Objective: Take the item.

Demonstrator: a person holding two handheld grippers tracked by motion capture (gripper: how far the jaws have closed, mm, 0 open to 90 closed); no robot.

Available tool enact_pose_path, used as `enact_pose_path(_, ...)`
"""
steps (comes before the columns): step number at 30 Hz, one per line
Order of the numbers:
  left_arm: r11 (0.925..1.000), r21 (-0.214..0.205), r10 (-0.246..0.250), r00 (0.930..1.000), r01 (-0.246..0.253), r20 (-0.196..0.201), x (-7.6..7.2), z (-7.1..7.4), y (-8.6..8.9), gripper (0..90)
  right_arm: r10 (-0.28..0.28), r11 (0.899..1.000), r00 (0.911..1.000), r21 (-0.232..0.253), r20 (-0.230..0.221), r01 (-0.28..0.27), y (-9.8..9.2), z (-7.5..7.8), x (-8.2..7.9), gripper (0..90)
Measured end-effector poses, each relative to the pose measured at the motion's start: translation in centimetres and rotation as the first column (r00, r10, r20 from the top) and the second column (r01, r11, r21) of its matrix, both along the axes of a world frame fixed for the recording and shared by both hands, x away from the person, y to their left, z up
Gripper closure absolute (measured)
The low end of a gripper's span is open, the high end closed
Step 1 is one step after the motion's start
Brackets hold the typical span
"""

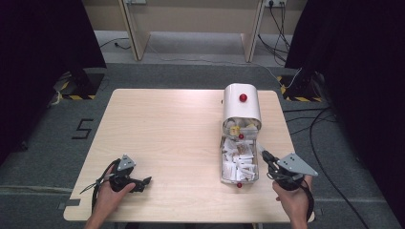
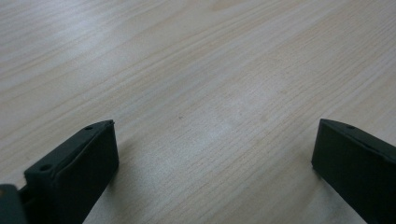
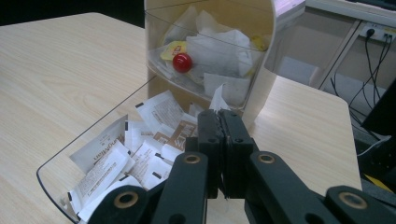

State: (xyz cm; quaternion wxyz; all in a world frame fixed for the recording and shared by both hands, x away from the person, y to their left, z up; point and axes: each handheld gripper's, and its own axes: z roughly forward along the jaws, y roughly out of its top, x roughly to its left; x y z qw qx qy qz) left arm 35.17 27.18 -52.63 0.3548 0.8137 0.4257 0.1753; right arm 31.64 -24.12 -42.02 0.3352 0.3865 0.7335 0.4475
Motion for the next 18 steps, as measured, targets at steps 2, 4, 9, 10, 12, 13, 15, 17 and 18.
enact_pose_path(2, 1.0000, 0.001, -0.001, 1.0000, 0.001, 0.000, 0.0, 0.0, 0.0, 0.0, -0.003, 1.000, 1.0000, -0.003, 0.003, 0.003, -0.1, 0.0, 0.1, 88.7)
enact_pose_path(4, 1.0000, 0.001, -0.001, 1.0000, 0.001, 0.000, 0.0, 0.0, 0.0, 0.0, -0.012, 1.000, 0.9999, -0.002, -0.003, 0.012, -0.3, -0.1, 0.2, 88.7)
enact_pose_path(9, 1.0000, 0.002, -0.001, 1.0000, 0.001, 0.000, 0.0, 0.0, 0.0, 0.0, -0.026, 1.000, 0.9997, -0.002, -0.003, 0.026, -0.8, -0.4, 0.5, 88.7)
enact_pose_path(10, 1.0000, 0.002, -0.001, 1.0000, 0.001, 0.000, 0.0, 0.0, 0.0, 0.0, -0.031, 1.000, 0.9995, 0.001, -0.006, 0.031, -0.9, -0.4, 0.6, 88.7)
enact_pose_path(12, 1.0000, 0.002, -0.001, 1.0000, 0.001, 0.000, 0.0, 0.0, 0.0, 0.0, -0.040, 0.999, 0.9992, 0.003, -0.007, 0.040, -1.2, -0.5, 0.7, 88.7)
enact_pose_path(13, 1.0000, 0.001, -0.001, 1.0000, 0.001, -0.001, 0.0, 0.0, 0.0, 0.0, -0.042, 0.999, 0.9991, 0.003, -0.010, 0.042, -1.3, -0.6, 0.8, 88.7)
enact_pose_path(15, 1.0000, 0.000, 0.000, 1.0000, 0.000, 0.000, 0.0, 0.0, 0.0, 0.0, -0.048, 0.999, 0.9988, 0.004, -0.010, 0.048, -1.5, -0.7, 0.9, 88.7)
enact_pose_path(17, 1.0000, 0.002, -0.001, 1.0000, 0.001, 0.000, 0.0, 0.0, 0.0, 0.0, -0.054, 0.999, 0.9985, 0.004, -0.012, 0.054, -1.7, -0.8, 1.0, 88.7)
enact_pose_path(18, 1.0000, 0.000, 0.000, 1.0000, 0.000, 0.000, 0.0, 0.0, 0.0, 0.0, -0.058, 0.998, 0.9982, 0.007, -0.015, 0.058, -1.7, -0.8, 1.0, 88.8)
